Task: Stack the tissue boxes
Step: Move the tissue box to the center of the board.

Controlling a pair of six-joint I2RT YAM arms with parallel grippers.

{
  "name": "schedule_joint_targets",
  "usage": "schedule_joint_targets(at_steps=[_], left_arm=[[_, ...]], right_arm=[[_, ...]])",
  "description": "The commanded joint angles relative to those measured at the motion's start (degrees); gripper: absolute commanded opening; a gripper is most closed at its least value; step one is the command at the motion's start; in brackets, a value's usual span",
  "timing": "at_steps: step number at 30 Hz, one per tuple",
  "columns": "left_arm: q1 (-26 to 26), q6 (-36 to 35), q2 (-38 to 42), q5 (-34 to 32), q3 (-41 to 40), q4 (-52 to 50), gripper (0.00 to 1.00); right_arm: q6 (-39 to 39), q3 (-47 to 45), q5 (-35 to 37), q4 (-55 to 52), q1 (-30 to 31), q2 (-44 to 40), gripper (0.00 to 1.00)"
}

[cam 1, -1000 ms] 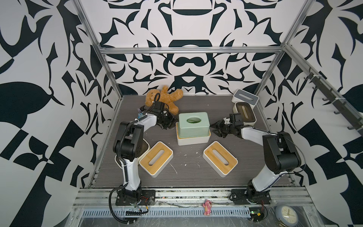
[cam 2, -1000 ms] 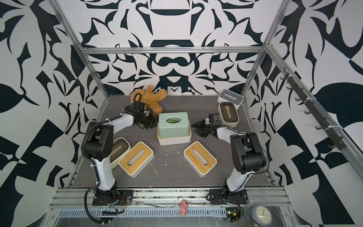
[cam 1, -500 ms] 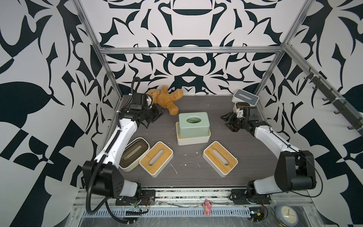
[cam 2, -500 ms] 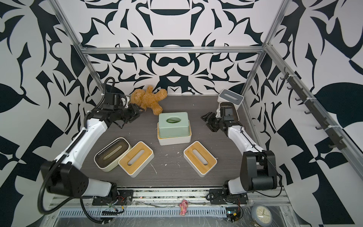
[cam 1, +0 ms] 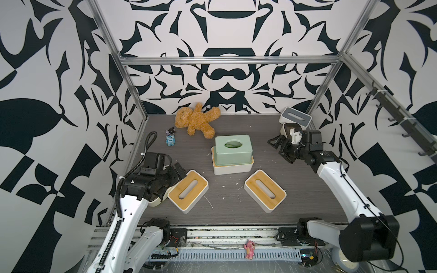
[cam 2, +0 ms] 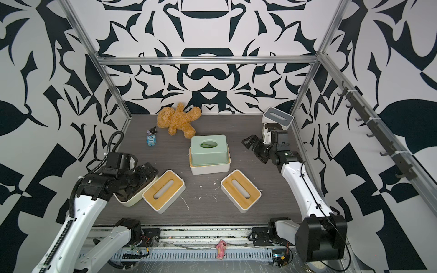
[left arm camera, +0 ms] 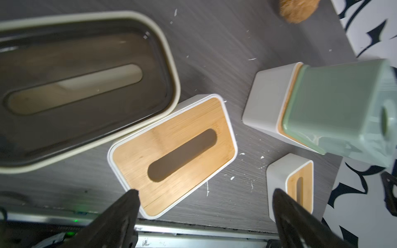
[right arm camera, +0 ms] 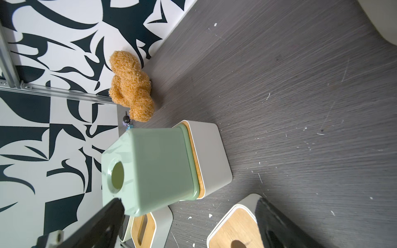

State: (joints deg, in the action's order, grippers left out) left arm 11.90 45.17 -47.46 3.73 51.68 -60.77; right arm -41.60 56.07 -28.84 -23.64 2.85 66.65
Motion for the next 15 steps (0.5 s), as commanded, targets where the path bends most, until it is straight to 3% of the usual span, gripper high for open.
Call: schedule_joint_targets(at_steps=[1,15], left_arm=[[-0.1,2.1,-0.3,-1.2,-4.0,-4.0,0.99],[0.3,4.4,-4.7,1.9,-12.7,4.3,0.98]], right_arm=[[2.6,0.5,1.3,-2.6,0.0,-3.5,0.99],[2.4,-2.6,-2.8,-1.5,0.0,-5.6,0.98]])
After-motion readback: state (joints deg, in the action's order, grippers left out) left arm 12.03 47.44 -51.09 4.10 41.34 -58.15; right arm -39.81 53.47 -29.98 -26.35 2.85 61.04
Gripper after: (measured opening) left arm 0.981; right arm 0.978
